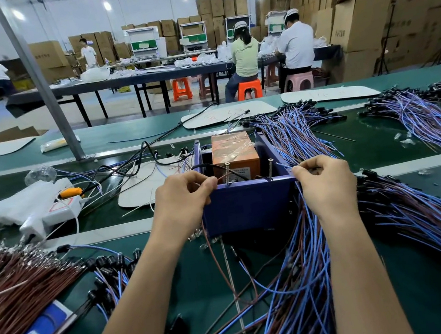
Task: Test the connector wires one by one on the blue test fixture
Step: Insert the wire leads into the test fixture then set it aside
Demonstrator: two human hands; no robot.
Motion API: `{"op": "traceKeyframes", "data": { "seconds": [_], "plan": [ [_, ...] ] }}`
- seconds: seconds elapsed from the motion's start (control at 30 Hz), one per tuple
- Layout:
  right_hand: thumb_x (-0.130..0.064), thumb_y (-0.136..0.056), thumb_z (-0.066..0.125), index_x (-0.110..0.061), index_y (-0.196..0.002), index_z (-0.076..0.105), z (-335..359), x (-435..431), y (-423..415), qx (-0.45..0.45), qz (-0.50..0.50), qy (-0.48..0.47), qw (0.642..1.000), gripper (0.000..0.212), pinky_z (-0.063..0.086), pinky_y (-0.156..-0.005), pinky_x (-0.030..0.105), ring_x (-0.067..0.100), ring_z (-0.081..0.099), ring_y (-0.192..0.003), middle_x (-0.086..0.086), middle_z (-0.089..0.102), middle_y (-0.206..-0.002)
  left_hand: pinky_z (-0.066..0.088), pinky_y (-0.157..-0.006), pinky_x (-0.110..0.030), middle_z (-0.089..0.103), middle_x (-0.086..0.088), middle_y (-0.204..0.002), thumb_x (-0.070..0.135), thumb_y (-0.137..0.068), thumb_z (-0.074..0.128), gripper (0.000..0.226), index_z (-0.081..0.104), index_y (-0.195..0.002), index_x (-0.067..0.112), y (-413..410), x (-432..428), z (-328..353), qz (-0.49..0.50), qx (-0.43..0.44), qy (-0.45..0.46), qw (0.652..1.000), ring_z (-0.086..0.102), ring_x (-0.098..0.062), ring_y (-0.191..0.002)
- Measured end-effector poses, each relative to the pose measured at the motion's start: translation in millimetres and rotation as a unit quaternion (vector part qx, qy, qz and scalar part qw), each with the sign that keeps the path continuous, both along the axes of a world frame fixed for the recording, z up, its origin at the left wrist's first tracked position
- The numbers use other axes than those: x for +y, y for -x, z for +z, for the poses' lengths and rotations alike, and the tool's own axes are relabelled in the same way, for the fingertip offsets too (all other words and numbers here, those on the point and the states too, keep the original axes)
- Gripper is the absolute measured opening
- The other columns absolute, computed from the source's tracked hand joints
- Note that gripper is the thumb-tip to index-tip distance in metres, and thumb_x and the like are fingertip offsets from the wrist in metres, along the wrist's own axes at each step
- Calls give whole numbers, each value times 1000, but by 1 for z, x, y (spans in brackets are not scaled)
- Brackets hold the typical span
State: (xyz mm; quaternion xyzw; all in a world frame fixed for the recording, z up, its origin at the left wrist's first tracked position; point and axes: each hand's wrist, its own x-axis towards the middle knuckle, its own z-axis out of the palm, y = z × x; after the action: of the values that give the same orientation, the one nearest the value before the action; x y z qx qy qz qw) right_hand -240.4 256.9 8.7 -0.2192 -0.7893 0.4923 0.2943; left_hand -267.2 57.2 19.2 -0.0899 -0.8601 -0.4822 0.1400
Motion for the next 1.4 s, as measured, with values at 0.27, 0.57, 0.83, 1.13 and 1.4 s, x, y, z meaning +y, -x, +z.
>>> {"op": "traceKeyframes", "data": {
  "seconds": [0.27,0.57,0.83,1.13,1.4],
  "plan": [
    [-17,-83,70,-25,-63,61,5,-5,-2,10,59,18,998,23,47,-70,30,17,58,-69,2,66,-69,35,-47,-8,56,8,-50,27,-88,65,19,67,-70,21,0,2,-2,16,17,4,1000,48,3,-45],
    [-15,-80,72,-22,-62,64,6,-3,-4,15,77,29,997,21,49,-70,31,21,61,-70,7,68,-70,36,-47,-8,60,7,-53,27,-87,66,16,71,-74,19,0,0,2,-12,4,-8,1000,48,3,-46],
    [-16,-78,74,-21,-60,66,11,0,-11,23,88,52,995,20,44,-64,25,15,56,-65,0,64,-64,40,-53,-17,61,6,-53,26,-86,67,16,71,-72,19,2,-3,1,8,5,8,1000,50,0,-47],
    [-16,-79,74,-23,-61,65,5,-2,-6,19,86,52,995,21,45,-63,26,14,56,-64,-2,63,-62,37,-48,-8,59,7,-52,25,-87,66,15,71,-74,20,5,-4,-3,24,8,16,1000,50,4,-45],
    [-18,-82,72,-26,-62,61,2,-3,-2,20,44,27,998,24,48,-72,31,18,60,-71,-4,64,-65,43,-58,-17,65,3,-59,26,-87,66,15,70,-73,21,5,-3,-3,27,11,13,1000,56,-4,-55]
  ]
}}
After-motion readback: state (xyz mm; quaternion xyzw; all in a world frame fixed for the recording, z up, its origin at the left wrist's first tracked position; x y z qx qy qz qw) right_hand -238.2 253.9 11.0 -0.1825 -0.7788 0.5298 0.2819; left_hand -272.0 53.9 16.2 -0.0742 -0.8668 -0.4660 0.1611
